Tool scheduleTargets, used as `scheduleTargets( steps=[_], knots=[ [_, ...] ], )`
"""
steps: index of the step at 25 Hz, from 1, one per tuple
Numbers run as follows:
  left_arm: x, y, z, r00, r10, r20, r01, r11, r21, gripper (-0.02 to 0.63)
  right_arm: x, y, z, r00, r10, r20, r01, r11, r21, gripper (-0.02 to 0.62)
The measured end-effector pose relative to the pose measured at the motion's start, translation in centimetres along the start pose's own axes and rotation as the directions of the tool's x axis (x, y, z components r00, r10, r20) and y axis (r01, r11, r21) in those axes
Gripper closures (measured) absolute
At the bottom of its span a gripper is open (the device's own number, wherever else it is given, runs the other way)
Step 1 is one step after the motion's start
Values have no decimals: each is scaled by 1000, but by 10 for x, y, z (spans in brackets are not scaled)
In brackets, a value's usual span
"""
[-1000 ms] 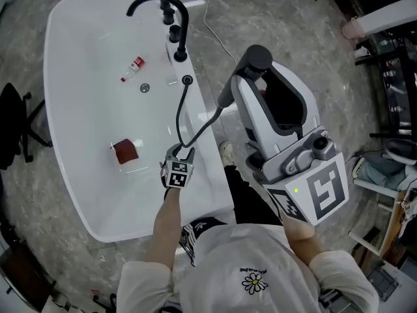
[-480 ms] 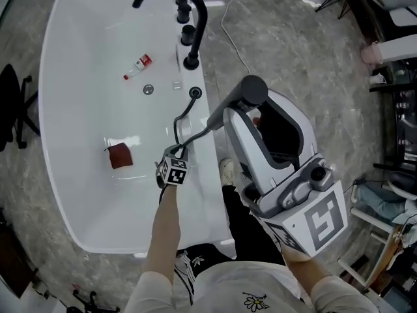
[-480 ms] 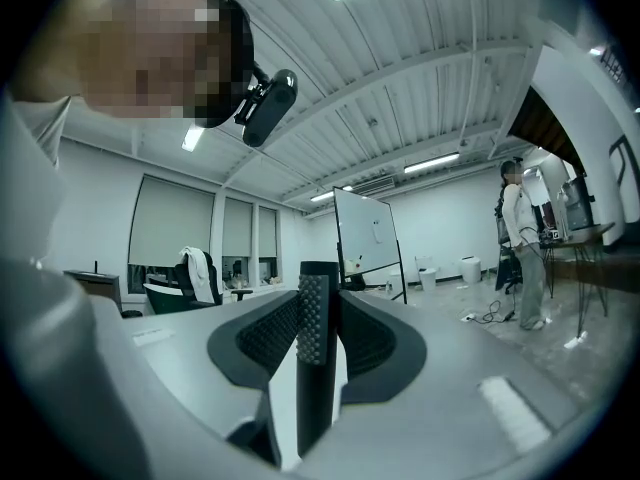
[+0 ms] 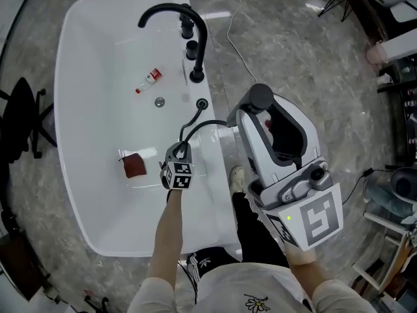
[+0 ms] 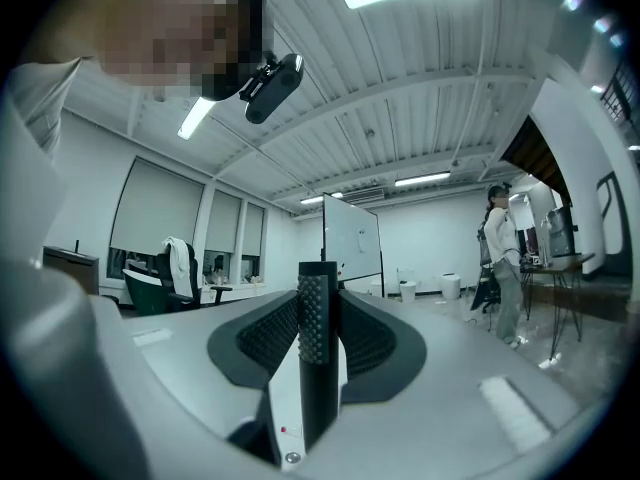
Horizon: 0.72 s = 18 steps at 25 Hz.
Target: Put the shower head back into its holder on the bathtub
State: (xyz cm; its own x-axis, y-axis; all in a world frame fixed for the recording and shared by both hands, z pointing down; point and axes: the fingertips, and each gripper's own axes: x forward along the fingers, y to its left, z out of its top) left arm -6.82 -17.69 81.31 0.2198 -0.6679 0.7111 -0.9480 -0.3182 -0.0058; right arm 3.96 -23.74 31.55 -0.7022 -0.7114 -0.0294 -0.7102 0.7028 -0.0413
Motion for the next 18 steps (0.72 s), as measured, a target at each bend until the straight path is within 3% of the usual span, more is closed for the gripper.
scheduleTargets(
  steps=[5,9,11,13,15,16,18],
  knots=[
    [-29,21,78,989,45,142,-51,998,39,554,-17,11,44,997,-25,67,27,999,-29,466],
    [-71,35,164,945,84,316,-104,993,49,557,-34,21,78,991,-48,121,53,998,-37,466],
    [-102,42,217,902,93,421,-130,990,60,561,-41,29,92,988,-59,146,64,997,-32,466],
    [-137,45,275,837,77,542,-136,988,70,606,-47,35,103,984,-67,167,72,997,-20,466],
    [-167,39,329,771,29,636,-120,988,101,606,-51,39,110,980,-78,183,80,997,-4,466],
    [-178,34,350,749,4,663,-121,984,130,606,-53,39,112,978,-86,189,86,996,5,466],
    [-189,25,374,726,-29,687,-128,976,177,606,-57,37,112,975,-104,196,99,995,31,466]
  ],
)
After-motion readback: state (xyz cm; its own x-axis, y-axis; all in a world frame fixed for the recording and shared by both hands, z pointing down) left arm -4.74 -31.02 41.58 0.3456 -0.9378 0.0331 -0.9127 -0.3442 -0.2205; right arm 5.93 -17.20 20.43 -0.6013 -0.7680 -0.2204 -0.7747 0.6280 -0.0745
